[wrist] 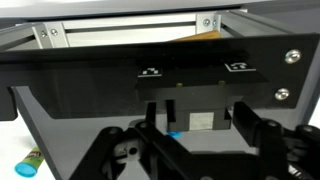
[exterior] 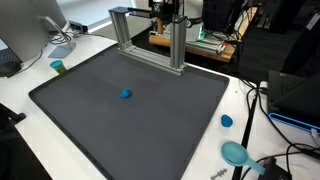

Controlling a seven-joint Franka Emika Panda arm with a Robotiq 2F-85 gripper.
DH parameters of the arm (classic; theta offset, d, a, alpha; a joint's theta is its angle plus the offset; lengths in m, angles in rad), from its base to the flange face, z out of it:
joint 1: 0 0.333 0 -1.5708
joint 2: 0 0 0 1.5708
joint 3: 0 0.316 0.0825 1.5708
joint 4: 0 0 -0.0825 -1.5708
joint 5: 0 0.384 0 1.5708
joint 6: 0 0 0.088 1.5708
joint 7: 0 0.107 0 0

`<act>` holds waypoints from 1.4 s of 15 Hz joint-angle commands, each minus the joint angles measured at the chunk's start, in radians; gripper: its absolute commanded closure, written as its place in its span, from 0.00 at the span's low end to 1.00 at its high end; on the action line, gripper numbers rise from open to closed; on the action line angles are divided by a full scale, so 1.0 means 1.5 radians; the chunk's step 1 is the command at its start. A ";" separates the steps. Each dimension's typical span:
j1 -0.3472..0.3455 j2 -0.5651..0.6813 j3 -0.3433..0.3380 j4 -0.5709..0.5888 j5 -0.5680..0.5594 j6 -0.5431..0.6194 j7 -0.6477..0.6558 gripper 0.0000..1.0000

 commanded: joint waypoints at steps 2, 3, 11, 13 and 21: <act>-0.002 -0.015 0.004 -0.013 -0.005 -0.006 0.013 0.26; 0.000 -0.018 0.002 -0.016 -0.003 -0.008 0.011 0.31; 0.007 -0.017 -0.001 -0.013 0.000 -0.024 0.001 0.30; 0.008 -0.017 0.001 -0.013 0.001 -0.023 0.002 0.38; 0.008 -0.018 0.008 -0.012 -0.013 -0.053 -0.003 0.17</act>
